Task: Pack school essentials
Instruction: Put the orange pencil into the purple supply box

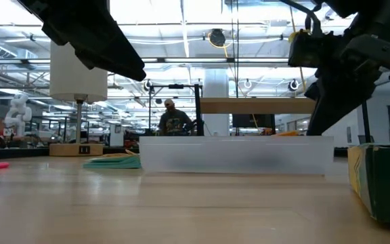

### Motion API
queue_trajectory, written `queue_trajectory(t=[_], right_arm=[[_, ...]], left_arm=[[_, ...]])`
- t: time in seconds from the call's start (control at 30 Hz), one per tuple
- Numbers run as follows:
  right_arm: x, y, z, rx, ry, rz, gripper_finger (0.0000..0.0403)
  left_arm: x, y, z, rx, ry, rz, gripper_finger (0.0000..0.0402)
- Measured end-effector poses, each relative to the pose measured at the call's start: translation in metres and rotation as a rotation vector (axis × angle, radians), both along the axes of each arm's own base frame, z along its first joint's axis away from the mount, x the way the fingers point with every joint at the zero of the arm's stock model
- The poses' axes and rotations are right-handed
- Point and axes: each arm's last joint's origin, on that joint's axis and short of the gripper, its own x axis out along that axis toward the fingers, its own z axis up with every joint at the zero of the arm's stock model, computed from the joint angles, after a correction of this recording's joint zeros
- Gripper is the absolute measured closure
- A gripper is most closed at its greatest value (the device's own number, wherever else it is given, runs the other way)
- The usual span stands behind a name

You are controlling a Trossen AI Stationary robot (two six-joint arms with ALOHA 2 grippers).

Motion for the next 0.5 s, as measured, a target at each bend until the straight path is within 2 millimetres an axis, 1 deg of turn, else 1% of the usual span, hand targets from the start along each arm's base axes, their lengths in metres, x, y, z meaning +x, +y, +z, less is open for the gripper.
queue_trajectory(t=[0.23,0.4,0.5], right_arm=[[0.0008,-0.0018,0.0004,0.005,-0.003,-0.012,0.0403],[0.0006,-0.0022,0.0050,0.040,-0.023,-0.014,0.0403],[0.0036,-0.0018,0.0092,0.055,-0.071,-0.014,0.0403]], left_arm=[[0.0000,0.0000,0.0000,0.004,0.001,-0.003,0.0265],[0.0000,0.0000,0.0000,0.009,0.001,-0.007,0.0265],[0.0004,0.0007,0.0000,0.010,0.001,-0.006,0.0265]])
